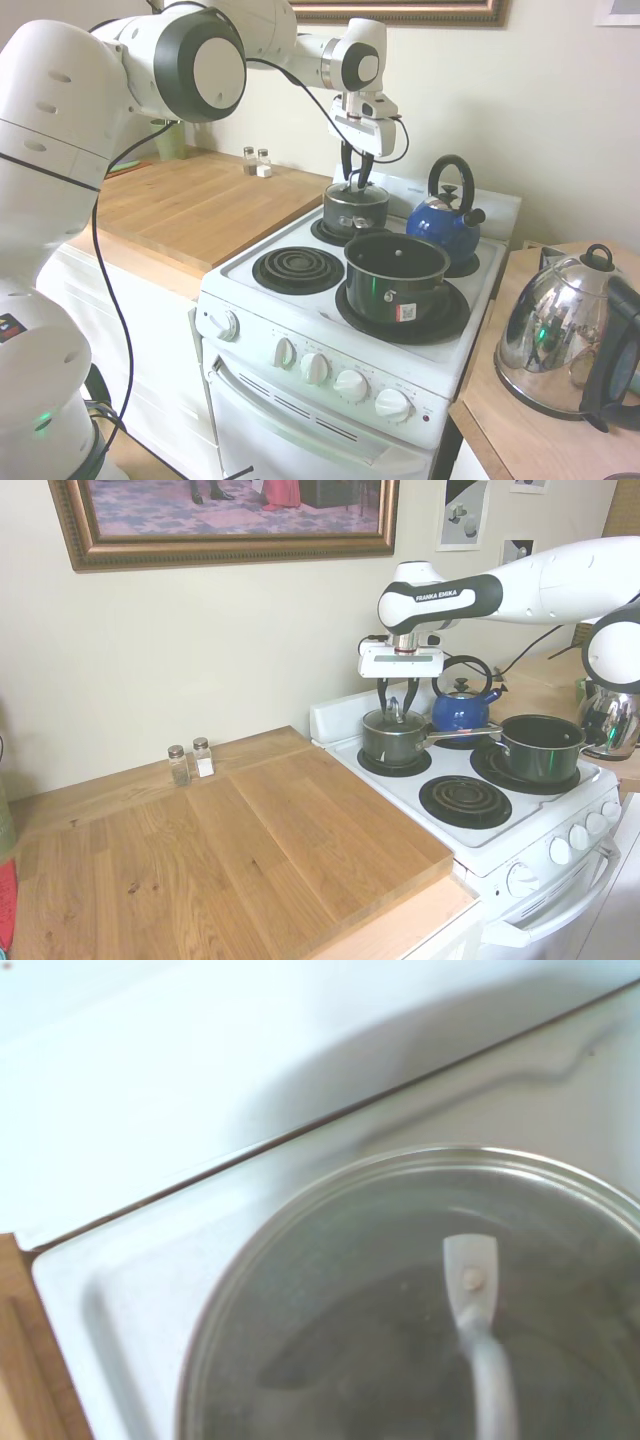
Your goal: Uncover the lid of the pot
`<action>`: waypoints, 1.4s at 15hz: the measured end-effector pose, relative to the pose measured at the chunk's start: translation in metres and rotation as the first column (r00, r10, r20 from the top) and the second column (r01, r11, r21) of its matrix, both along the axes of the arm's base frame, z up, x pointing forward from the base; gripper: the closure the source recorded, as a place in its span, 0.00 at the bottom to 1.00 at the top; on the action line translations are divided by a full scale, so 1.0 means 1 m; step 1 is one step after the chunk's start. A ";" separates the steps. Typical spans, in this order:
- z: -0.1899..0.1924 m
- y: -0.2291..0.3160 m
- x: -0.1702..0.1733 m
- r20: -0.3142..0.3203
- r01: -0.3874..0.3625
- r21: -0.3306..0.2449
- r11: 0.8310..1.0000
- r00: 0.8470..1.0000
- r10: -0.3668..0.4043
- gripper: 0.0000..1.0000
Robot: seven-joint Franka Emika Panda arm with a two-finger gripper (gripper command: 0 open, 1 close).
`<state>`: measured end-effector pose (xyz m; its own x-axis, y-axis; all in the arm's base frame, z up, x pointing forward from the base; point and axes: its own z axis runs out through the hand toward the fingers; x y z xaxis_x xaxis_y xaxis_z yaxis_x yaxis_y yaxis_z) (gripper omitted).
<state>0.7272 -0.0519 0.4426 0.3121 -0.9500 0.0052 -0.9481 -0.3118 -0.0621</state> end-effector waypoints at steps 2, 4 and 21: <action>0.000 -0.002 0.000 0.004 0.003 -0.002 1.000 1.000 -0.003 1.00; 0.000 -0.002 0.001 0.010 0.003 -0.003 1.000 1.000 -0.003 1.00; 0.135 0.122 -0.084 0.137 -0.055 -0.226 0.973 0.987 0.087 1.00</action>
<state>0.6430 0.0704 0.5775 0.3594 -0.8955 0.2625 -0.9089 -0.3996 -0.1190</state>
